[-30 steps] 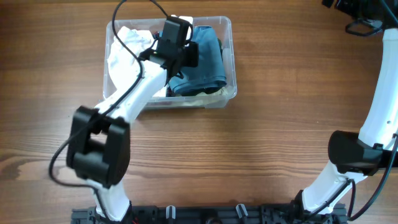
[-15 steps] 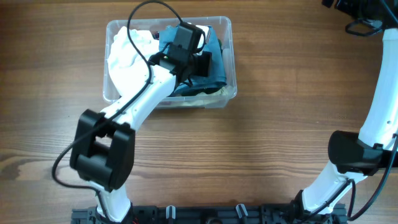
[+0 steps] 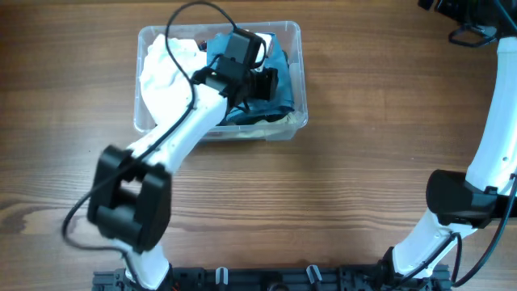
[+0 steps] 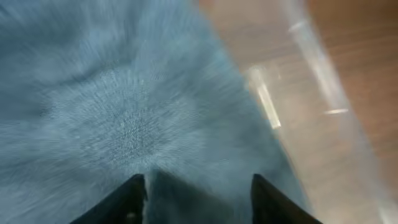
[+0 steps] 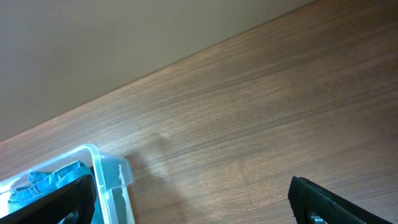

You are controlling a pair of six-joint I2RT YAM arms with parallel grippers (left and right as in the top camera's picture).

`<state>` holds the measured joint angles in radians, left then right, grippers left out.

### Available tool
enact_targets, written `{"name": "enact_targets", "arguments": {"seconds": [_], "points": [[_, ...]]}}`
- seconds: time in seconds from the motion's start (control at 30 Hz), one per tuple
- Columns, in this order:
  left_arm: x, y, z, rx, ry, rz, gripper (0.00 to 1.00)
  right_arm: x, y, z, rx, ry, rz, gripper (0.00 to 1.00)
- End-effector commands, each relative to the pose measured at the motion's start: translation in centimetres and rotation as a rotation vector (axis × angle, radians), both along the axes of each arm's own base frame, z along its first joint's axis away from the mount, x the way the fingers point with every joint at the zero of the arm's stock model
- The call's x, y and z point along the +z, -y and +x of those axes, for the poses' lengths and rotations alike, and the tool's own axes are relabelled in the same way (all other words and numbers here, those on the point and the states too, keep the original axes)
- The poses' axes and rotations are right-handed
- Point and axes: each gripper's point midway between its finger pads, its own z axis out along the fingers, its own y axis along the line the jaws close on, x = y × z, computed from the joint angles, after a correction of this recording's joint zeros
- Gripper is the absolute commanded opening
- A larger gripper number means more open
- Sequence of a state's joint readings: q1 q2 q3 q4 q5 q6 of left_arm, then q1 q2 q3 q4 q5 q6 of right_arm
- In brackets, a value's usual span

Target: Pack container

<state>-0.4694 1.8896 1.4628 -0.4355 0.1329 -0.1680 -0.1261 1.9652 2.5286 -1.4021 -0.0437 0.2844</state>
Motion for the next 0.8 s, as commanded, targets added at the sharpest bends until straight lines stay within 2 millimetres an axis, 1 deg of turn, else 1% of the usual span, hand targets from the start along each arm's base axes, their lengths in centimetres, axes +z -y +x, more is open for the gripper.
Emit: {"name": "enact_targets", "arguments": {"seconds": [0.0,0.03,0.07,0.13,0.2,0.27,0.3,0.33,0.4,0.47,0.53,0.67,0.77], "points": [[11.8,-1.7,-1.7,0.027,0.204,-0.071,0.88,-0.2,0.1,0.1,-0.010,-0.004,-0.003,1.00],[13.9,-2.9,-2.6,0.053,0.238,-0.062,0.99,-0.2,0.1,0.1,-0.010,-0.005,-0.003,1.00],[15.3,-3.9,-3.5,0.076,0.260,-0.051,1.00,-0.2,0.1,0.1,-0.010,-0.004,-0.003,1.00],[18.0,-6.2,-6.1,0.115,0.285,-0.025,1.00,-0.2,0.1,0.1,-0.010,-0.004,-0.003,1.00],[19.6,-7.5,-8.7,0.114,0.283,-0.025,1.00,-0.2,0.1,0.1,-0.010,-0.003,-0.003,1.00],[21.0,-9.1,-11.8,0.114,0.281,-0.023,1.00,-0.2,0.1,0.1,-0.010,-0.004,-0.003,1.00],[21.5,-9.5,-12.8,0.115,0.284,-0.025,1.00,-0.2,0.1,0.1,-0.010,-0.004,-0.003,1.00],[21.8,-10.3,-13.9,0.119,0.282,-0.017,1.00,-0.2,0.1,0.1,-0.010,-0.004,-0.003,1.00],[21.5,-11.9,-16.0,0.139,0.255,0.022,1.00,-0.2,0.1,0.1,-0.010,-0.004,-0.003,1.00],[19.6,-14.1,-19.5,0.147,0.153,0.101,1.00,-0.2,0.1,0.1,-0.010,-0.004,-0.003,1.00],[19.2,-15.7,-21.1,0.193,0.121,0.136,1.00,-0.2,0.1,0.1,-0.010,-0.004,-0.003,1.00],[19.6,-17.1,-22.7,0.233,0.131,0.137,1.00,-0.2,0.1,0.1,-0.010,-0.004,-0.003,1.00],[19.5,-18.1,-23.3,0.259,0.158,0.142,1.00,-0.2,0.1,0.1,-0.010,-0.004,-0.003,1.00]]}}
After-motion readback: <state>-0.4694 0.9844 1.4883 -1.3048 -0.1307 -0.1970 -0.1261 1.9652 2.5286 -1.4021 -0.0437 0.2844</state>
